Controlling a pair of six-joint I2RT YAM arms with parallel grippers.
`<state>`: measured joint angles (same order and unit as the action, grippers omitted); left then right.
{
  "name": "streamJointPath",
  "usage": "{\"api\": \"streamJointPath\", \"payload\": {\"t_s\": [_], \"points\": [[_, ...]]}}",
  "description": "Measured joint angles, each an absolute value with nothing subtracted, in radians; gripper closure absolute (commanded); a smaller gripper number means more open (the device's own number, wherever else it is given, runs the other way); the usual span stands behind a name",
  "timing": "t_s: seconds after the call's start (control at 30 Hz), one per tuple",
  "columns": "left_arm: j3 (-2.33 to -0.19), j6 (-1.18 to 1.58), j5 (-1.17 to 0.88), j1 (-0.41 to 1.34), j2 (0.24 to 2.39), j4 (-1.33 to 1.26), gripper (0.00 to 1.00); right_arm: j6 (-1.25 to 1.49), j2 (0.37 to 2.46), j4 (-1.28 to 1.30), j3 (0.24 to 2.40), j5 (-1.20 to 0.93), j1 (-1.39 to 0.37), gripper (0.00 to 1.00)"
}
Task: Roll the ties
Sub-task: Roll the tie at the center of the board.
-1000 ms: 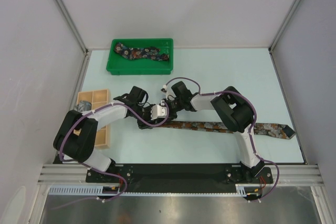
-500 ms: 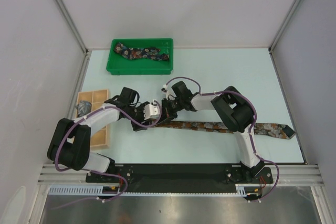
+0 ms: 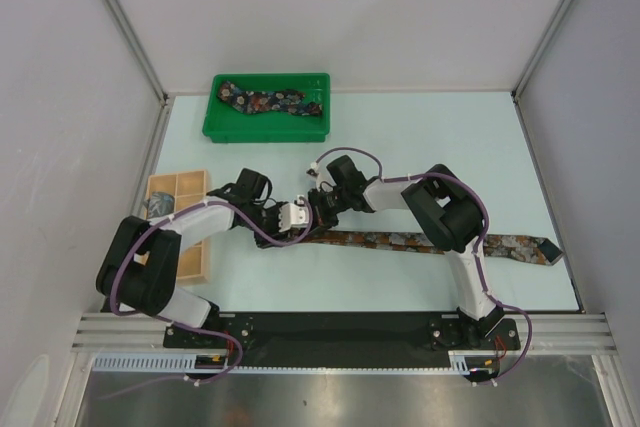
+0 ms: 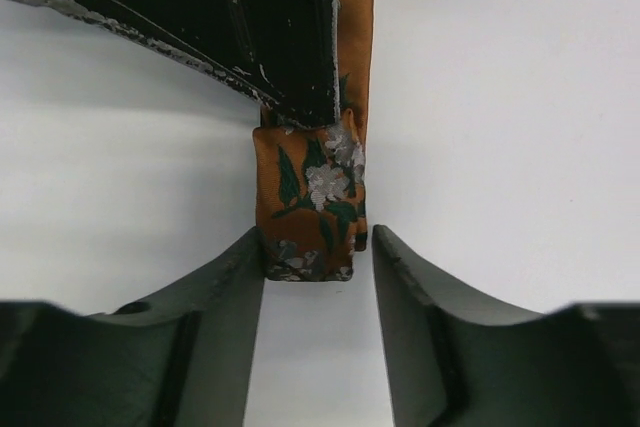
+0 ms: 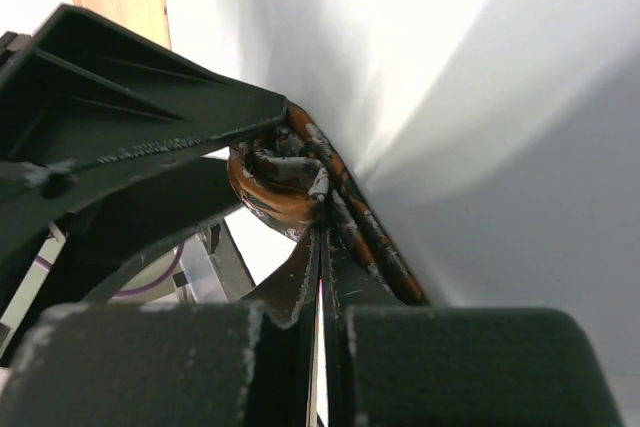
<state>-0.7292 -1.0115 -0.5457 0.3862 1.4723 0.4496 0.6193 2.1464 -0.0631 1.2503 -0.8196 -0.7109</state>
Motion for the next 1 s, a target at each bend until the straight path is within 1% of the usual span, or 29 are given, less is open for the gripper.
{"api": "streamJointPath", "payload": {"t_s": [0.07, 0.13, 0.37, 0.47, 0.57, 0.6, 0.67, 0.7, 0.8, 1.0], "points": [[-0.73, -1.02, -0.533, 0.391, 1.478, 0.45, 0.58, 0.612, 2.147, -0.057, 1.25, -0.82, -0.711, 1.0], [-0.732, -1.024, -0.524, 0.393, 1.478, 0.452, 0.61, 0.608, 2.147, -0.054, 1.25, -0.82, -0.71, 1.0], [-0.772, -1.019, -0.491, 0.452, 1.467, 0.478, 0.67, 0.607, 2.147, -0.047, 1.25, -0.82, -0.711, 1.0], [-0.782, -1.011, -0.471, 0.483, 1.468, 0.48, 0.69, 0.607, 2.147, -0.038, 1.25, -0.824, -0.711, 0.92], [-0.787, -1.011, -0.448, 0.492, 1.48, 0.481, 0.69, 0.591, 2.141, -0.006, 1.249, -0.833, -0.701, 0.8], [-0.787, -1.011, -0.444, 0.492, 1.483, 0.482, 0.69, 0.581, 2.132, 0.008, 1.245, -0.837, -0.696, 0.75], [-0.787, -1.011, -0.435, 0.492, 1.487, 0.482, 0.69, 0.564, 2.101, 0.034, 1.225, -0.844, -0.683, 0.72], [-0.787, -1.01, -0.433, 0.492, 1.487, 0.482, 0.69, 0.56, 2.082, 0.042, 1.214, -0.847, -0.677, 0.68], [-0.788, -1.01, -0.425, 0.492, 1.494, 0.482, 0.69, 0.565, 2.026, 0.044, 1.185, -0.864, -0.659, 0.62], [-0.791, -1.002, -0.421, 0.492, 1.502, 0.482, 0.68, 0.62, 2.004, -0.02, 1.179, -0.874, -0.665, 0.62]]}}
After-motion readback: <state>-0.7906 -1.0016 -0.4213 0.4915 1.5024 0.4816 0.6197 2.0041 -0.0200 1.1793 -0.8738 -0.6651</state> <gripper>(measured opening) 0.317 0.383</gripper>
